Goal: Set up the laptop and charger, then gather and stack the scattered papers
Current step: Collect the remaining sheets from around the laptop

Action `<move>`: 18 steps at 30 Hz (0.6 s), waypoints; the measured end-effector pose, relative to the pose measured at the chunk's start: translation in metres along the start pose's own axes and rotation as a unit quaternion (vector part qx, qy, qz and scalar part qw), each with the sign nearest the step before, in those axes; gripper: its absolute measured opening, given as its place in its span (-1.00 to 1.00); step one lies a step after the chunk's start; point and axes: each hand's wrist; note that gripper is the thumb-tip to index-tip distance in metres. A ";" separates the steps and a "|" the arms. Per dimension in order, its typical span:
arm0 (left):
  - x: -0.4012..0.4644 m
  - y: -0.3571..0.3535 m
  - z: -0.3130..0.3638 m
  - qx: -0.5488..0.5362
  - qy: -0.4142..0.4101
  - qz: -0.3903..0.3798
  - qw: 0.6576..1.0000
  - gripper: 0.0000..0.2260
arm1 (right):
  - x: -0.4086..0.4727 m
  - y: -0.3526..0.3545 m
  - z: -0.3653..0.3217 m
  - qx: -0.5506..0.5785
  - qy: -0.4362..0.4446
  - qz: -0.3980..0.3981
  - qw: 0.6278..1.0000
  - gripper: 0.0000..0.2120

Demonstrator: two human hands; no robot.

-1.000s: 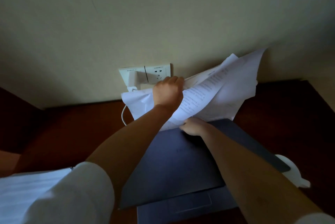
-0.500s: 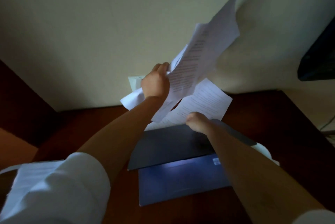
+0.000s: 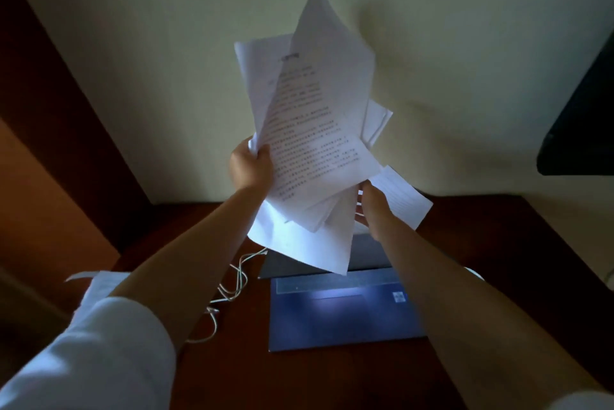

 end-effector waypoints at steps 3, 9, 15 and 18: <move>-0.004 0.029 -0.008 0.012 0.036 0.025 0.999 -0.88 | -0.015 -0.013 -0.005 0.021 0.004 -0.036 0.999 -0.70; -0.018 0.077 -0.041 0.019 0.119 0.080 0.989 -0.82 | -0.030 -0.032 0.016 -0.007 -0.023 -0.080 0.996 -0.47; -0.055 0.111 -0.076 -0.032 0.157 0.059 0.985 -0.86 | -0.046 -0.058 0.013 0.039 -0.021 -0.133 0.990 -0.56; -0.073 0.135 -0.092 -0.095 0.219 0.024 0.971 -0.74 | -0.060 -0.070 0.025 -0.099 0.057 -0.131 0.985 -0.72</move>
Point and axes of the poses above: each hand's wrist, its own x-axis towards the middle knuckle, its own y-axis out of the back of the hand, z = x × y, and after that the axes turned 3 degrees about y, right-handed
